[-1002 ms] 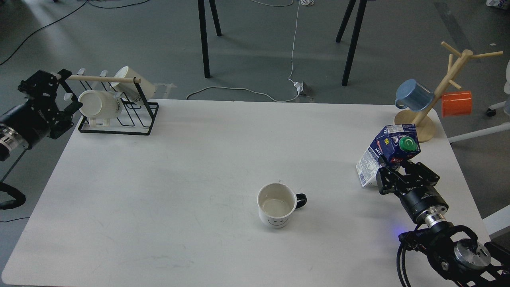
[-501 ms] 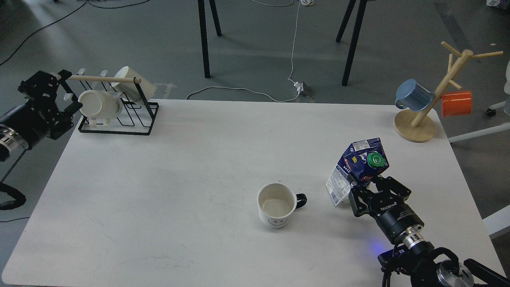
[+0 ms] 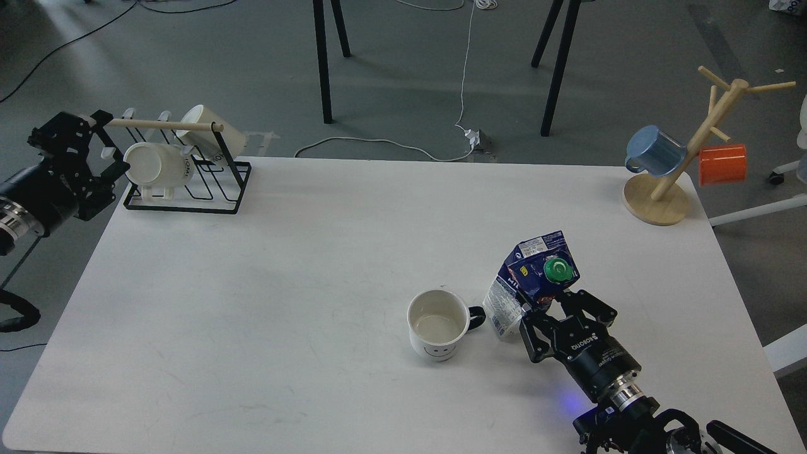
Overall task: Place cup and milk with both arms
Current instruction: 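Carry the milk carton with the right gripper beside the white mug, then release the carton next to the mug and retract the right arm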
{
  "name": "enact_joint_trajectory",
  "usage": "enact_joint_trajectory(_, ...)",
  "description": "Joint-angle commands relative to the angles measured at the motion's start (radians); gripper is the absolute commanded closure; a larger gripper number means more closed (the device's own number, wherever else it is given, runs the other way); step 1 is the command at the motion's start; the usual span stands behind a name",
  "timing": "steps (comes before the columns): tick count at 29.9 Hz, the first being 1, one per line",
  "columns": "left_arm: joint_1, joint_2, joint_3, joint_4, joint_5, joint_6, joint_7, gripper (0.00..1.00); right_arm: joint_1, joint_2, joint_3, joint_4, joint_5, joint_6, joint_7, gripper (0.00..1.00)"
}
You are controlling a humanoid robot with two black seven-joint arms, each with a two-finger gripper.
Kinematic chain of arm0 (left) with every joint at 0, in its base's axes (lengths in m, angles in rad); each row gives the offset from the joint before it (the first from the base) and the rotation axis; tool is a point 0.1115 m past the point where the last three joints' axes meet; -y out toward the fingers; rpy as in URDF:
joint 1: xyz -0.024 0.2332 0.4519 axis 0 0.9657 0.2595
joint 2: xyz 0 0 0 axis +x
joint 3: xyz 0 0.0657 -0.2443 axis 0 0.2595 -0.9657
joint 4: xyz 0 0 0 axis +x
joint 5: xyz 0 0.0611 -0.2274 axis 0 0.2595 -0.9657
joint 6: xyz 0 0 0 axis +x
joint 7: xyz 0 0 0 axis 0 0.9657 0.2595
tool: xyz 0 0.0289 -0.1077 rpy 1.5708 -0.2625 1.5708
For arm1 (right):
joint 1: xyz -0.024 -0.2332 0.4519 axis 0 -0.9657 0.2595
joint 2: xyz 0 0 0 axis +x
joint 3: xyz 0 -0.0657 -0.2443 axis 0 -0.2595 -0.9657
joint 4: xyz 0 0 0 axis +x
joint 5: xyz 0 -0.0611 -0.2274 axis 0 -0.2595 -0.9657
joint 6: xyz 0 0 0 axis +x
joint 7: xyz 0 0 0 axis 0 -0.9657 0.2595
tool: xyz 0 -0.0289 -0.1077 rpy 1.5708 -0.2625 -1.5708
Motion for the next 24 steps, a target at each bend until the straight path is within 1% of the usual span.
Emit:
enact_joint_trajectory(1, 0.001, 0.0, 0.0, 0.0, 0.0, 0.0, 0.0, 0.02, -0.012, 0.003, -0.002, 0.013, -0.006, 0.0, 0.0, 0.51)
enact_joint_trajectory(10, -0.001, 0.0, 0.0, 0.0, 0.0, 0.0, 0.0, 0.02, -0.028, 0.013, 0.0, 0.013, -0.043, 0.0, 0.0, 0.5)
enact_joint_trajectory(13, 0.001, 0.0, 0.0, 0.0, 0.0, 0.0, 0.0, 0.02, -0.028, 0.013, 0.0, 0.011, -0.043, 0.0, 0.0, 0.45)
enact_joint_trajectory(18, 0.005, 0.0, 0.0, 0.0, 0.0, 0.0, 0.0, 0.02, -0.028, 0.011, 0.0, 0.011, -0.043, 0.0, 0.0, 0.34)
enact_joint_trajectory(19, 0.005, 0.0, 0.0, 0.0, 0.0, 0.0, 0.0, 0.02, -0.028, 0.011, 0.0, 0.011, -0.043, 0.0, 0.0, 0.31)
enact_joint_trajectory(20, 0.005, 0.0, 0.0, 0.0, 0.0, 0.0, 0.0, 0.02, -0.028, 0.01, 0.0, 0.011, -0.043, 0.0, -0.002, 0.23)
enact_joint_trajectory(21, 0.005, 0.0, 0.0, 0.0, 0.0, 0.0, 0.0, 0.02, -0.028, 0.009, 0.0, 0.011, -0.043, 0.0, 0.0, 0.17)
enact_joint_trajectory(23, 0.005, 0.001, 0.0, 0.0, 0.0, 0.0, 0.0, 0.02, -0.031, 0.008, 0.0, 0.011, -0.043, 0.0, -0.002, 0.0)
enact_joint_trajectory(24, 0.005, 0.001, 0.0, 0.0, 0.0, 0.0, 0.0, 0.02, -0.036, 0.006, 0.0, 0.011, -0.043, 0.0, -0.002, 0.01)
